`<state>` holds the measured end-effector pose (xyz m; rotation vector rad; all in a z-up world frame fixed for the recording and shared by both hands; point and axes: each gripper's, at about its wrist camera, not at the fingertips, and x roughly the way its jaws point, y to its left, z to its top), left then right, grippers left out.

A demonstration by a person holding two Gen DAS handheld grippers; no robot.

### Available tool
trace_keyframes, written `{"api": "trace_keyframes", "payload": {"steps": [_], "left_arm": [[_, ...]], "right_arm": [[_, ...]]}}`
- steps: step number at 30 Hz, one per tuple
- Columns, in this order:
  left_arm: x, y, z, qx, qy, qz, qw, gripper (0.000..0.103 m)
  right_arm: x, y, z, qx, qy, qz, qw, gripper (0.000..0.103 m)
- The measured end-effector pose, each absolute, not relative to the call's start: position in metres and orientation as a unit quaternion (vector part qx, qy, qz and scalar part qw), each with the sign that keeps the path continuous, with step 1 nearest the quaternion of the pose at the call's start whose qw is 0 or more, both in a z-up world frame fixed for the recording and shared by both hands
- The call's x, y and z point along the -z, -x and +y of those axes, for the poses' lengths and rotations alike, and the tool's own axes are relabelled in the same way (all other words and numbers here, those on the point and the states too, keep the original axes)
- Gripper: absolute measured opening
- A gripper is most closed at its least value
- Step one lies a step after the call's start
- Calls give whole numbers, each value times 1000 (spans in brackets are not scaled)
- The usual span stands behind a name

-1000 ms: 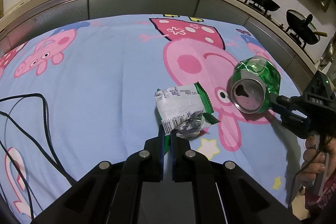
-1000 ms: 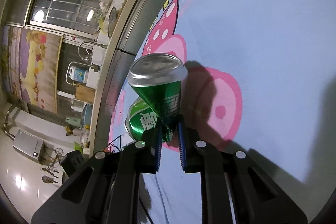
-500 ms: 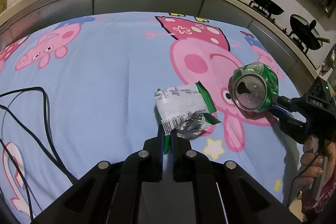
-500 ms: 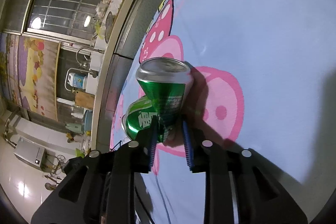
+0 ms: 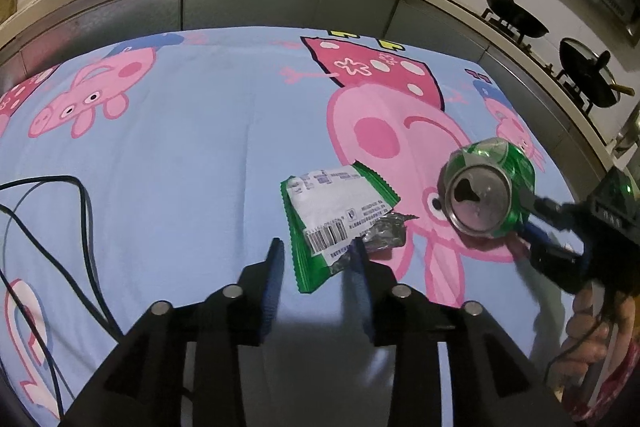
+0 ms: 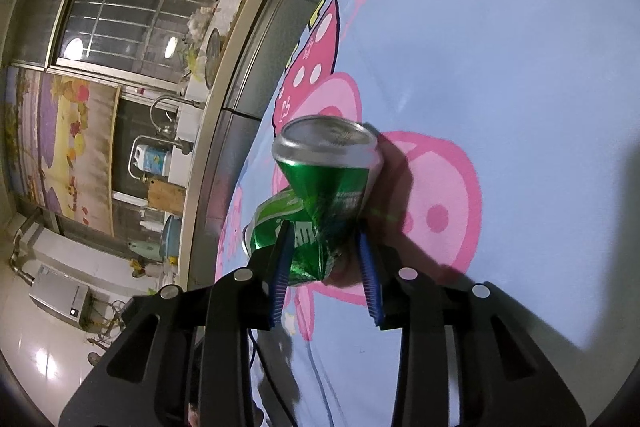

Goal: Collect trash
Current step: 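Lift the green can with the right gripper while the left gripper holds the wrapper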

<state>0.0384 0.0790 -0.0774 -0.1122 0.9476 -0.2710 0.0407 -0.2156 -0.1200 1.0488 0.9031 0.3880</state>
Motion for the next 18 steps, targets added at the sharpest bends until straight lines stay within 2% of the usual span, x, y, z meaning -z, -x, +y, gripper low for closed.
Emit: {"api": "trace_keyframes", "payload": {"steps": [3, 5, 6, 7, 9, 13, 18], "left_arm": [[72, -39, 77, 135, 54, 452, 880, 36], [68, -36, 77, 136, 48, 447, 883, 42], [67, -35, 78, 136, 46, 445, 884, 51], [64, -34, 80, 136, 41, 440, 887, 67], [56, -31, 87, 143, 35, 418, 896, 84], [39, -43, 102, 179, 30, 402, 898, 97], [36, -65, 100, 205, 24, 397, 894, 99]], "right_arm": [[120, -41, -213, -184, -476, 417, 752, 32], [121, -40, -213, -186, -476, 417, 752, 31], [121, -41, -213, -187, -478, 417, 750, 30], [122, -41, -214, -189, -481, 416, 748, 30], [123, -39, -216, -190, -485, 417, 745, 30], [125, -37, -220, -192, -486, 415, 744, 30], [123, -34, -220, -192, -480, 414, 749, 30]]}}
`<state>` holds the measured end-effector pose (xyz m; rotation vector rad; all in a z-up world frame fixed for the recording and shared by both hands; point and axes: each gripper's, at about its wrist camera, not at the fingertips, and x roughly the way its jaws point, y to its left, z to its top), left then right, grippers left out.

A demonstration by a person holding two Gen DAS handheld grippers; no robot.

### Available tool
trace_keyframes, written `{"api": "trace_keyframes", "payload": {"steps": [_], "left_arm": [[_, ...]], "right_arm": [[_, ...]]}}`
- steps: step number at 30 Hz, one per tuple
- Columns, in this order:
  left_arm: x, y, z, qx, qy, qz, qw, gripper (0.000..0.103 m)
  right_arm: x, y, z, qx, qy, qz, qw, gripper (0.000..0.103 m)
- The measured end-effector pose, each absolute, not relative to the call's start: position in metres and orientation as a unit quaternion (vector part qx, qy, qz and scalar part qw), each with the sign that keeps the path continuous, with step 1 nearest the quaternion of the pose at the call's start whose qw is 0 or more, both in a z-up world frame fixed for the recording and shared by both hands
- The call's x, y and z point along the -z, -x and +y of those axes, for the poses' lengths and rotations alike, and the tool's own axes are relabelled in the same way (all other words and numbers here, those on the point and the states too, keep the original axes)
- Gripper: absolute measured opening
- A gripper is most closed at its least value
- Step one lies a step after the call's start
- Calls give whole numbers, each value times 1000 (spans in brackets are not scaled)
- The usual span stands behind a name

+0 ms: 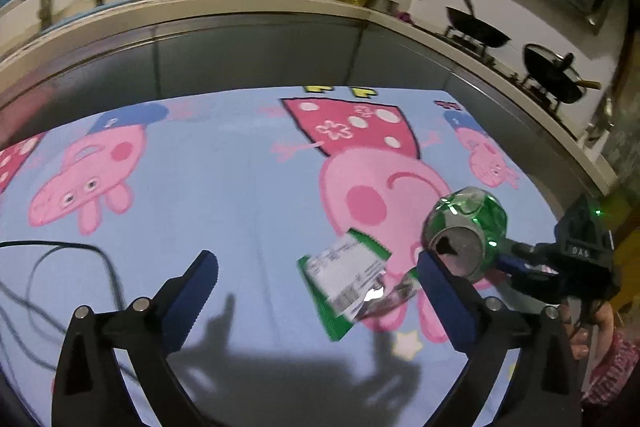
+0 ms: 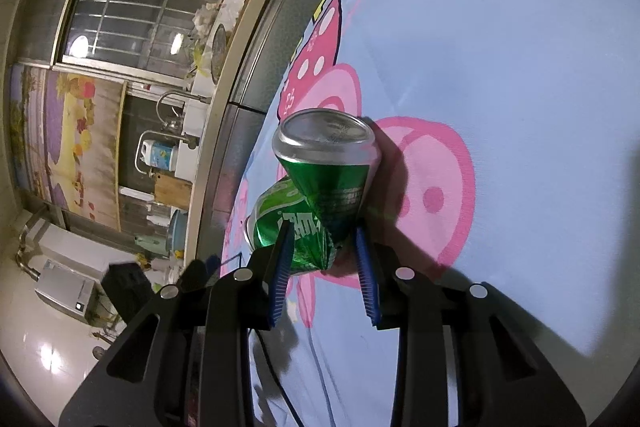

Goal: Collect trash
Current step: 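Lift the green can with the right gripper while the left gripper holds the wrapper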

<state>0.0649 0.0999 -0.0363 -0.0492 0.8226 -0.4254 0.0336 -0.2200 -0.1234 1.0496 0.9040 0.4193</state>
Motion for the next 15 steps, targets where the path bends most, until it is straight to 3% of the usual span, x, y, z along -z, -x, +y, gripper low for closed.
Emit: {"api": "trace_keyframes", "payload": {"steps": [6, 9, 11, 13, 15], "left_arm": [[55, -78, 64, 249, -31, 416, 874, 99], [67, -81, 53, 259, -66, 428, 863, 93], [74, -83, 51, 264, -77, 436, 857, 87], [82, -85, 51, 268, -83, 446, 850, 66], [81, -84, 55, 267, -81, 442, 852, 53]], "right_arm": [[122, -35, -219, -185, -476, 419, 751, 30], [121, -35, -218, -184, -473, 421, 752, 30], [121, -36, -218, -184, -475, 420, 751, 30], [122, -37, -218, -183, -477, 420, 750, 30], [122, -38, -218, -183, -476, 420, 751, 30]]}}
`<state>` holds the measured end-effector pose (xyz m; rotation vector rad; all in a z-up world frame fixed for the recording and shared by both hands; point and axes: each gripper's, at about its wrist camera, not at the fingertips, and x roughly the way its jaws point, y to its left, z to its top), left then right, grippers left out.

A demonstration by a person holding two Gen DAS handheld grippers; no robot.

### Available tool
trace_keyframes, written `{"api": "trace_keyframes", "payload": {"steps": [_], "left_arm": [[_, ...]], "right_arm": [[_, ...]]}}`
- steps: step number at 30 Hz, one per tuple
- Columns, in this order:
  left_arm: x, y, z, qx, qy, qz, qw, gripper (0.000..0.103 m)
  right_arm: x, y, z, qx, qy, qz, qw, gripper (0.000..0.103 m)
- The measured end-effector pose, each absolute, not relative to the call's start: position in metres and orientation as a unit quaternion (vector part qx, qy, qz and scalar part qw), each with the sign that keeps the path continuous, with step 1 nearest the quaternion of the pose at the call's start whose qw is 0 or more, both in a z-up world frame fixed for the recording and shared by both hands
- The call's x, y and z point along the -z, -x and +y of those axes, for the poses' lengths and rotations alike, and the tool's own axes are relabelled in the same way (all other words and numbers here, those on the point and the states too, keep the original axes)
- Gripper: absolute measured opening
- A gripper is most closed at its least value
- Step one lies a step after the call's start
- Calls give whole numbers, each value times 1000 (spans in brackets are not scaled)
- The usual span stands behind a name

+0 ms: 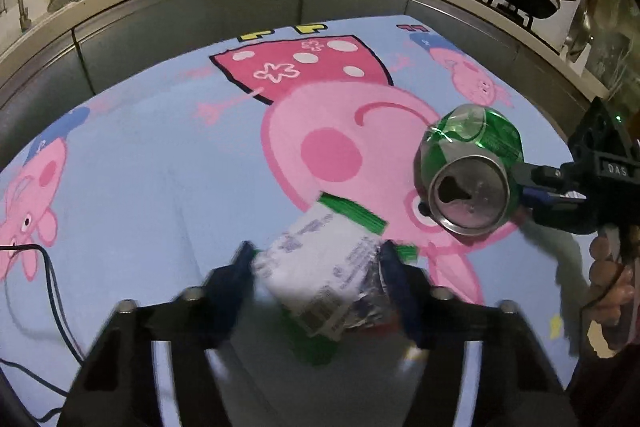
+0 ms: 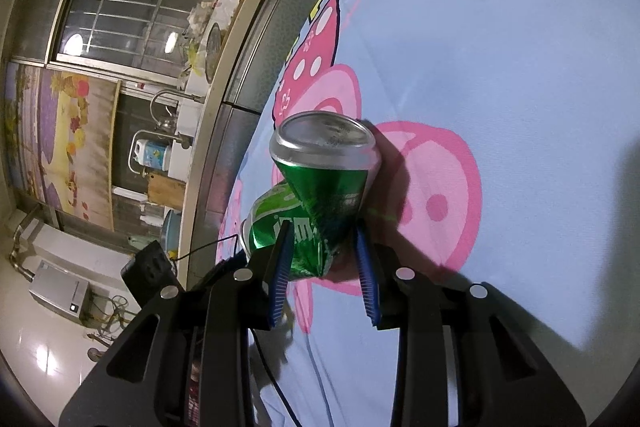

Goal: Collect trash
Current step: 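Lift the green can with the right gripper while the left gripper holds the wrapper, then carry the green can and white-green wrapper in both grippers toward the trash bin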

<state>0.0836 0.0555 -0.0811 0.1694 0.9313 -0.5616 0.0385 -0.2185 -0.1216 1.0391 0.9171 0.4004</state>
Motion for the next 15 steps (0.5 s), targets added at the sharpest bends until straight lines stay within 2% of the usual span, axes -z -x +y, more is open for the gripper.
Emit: {"api": "trace_keyframes", "payload": {"steps": [3, 4, 9, 10, 11, 13, 15], "left_arm": [[80, -83, 63, 271, -55, 451, 848, 34], [81, -82, 65, 266, -46, 453, 849, 31], [79, -70, 66, 249, 7, 458, 853, 26], [78, -67, 67, 249, 22, 457, 854, 26], [76, -63, 66, 248, 40, 456, 854, 26], [73, -58, 64, 245, 59, 453, 855, 26], [68, -53, 60, 243, 73, 450, 856, 26]], "right_arm": [[121, -42, -218, -184, -475, 419, 751, 30], [121, -42, -218, -185, -474, 419, 752, 30], [120, -43, -215, -189, -474, 418, 752, 31], [120, -43, -215, -192, -472, 418, 752, 29], [121, -45, -214, -196, -472, 420, 750, 19], [124, -47, -215, -204, -475, 423, 744, 13], [124, -45, -217, -207, -476, 422, 743, 13]]}}
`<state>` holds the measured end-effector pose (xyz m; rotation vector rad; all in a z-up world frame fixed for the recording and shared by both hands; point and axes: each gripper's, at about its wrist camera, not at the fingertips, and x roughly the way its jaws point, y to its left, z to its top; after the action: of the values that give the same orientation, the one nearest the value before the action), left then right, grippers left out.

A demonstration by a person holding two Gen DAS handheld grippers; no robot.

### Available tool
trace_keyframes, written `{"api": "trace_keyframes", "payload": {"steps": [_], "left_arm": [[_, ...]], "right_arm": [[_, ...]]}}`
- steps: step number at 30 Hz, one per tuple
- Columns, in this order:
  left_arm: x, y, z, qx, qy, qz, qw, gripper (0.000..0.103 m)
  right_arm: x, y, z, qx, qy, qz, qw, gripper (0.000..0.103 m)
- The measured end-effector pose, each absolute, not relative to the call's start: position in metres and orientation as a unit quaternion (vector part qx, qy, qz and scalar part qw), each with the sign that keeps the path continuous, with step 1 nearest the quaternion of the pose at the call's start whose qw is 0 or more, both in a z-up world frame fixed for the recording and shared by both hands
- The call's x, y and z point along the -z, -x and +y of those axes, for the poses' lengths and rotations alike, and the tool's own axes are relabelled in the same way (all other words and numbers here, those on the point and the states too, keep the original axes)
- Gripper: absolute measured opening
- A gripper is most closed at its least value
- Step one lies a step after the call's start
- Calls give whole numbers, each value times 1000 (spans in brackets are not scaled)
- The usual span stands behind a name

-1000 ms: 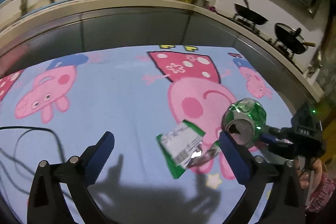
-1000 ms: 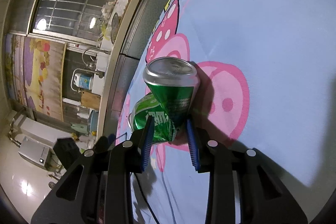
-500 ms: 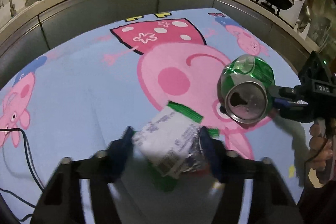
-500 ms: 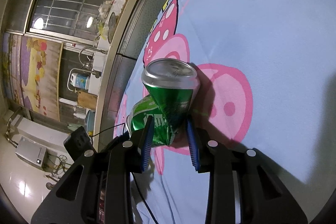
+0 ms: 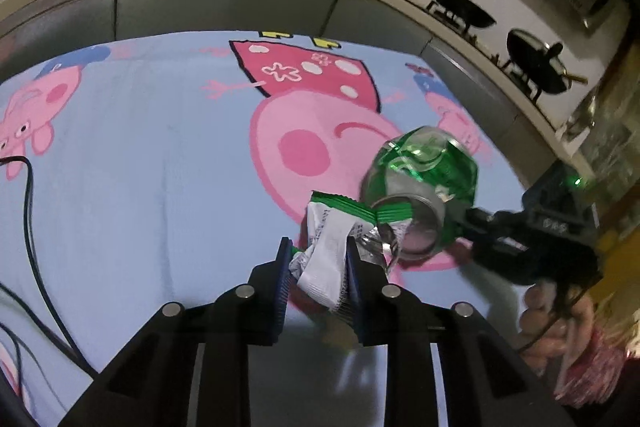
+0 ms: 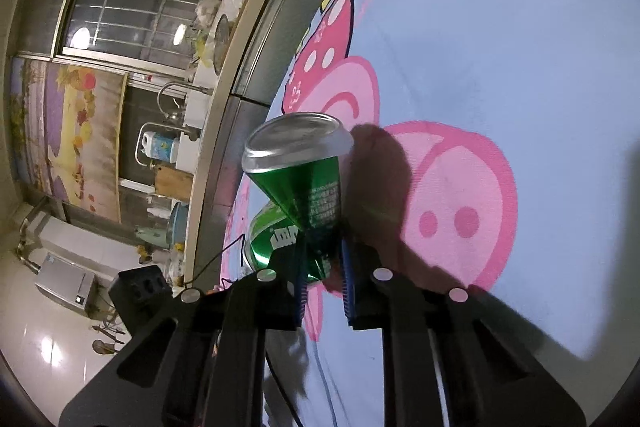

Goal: Collect trash
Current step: 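Carry the green can and white-green wrapper in both grippers toward the trash bin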

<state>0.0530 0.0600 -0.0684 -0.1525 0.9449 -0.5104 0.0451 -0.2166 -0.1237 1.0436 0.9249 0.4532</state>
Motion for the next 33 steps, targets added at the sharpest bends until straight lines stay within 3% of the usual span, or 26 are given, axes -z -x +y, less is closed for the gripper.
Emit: {"api": "trace_keyframes", "payload": {"steps": [33], "left_arm": [[0, -39, -128, 253, -100, 387, 881, 26]], "right_arm": [[94, 74, -400, -111, -494, 318, 802, 13]]}}
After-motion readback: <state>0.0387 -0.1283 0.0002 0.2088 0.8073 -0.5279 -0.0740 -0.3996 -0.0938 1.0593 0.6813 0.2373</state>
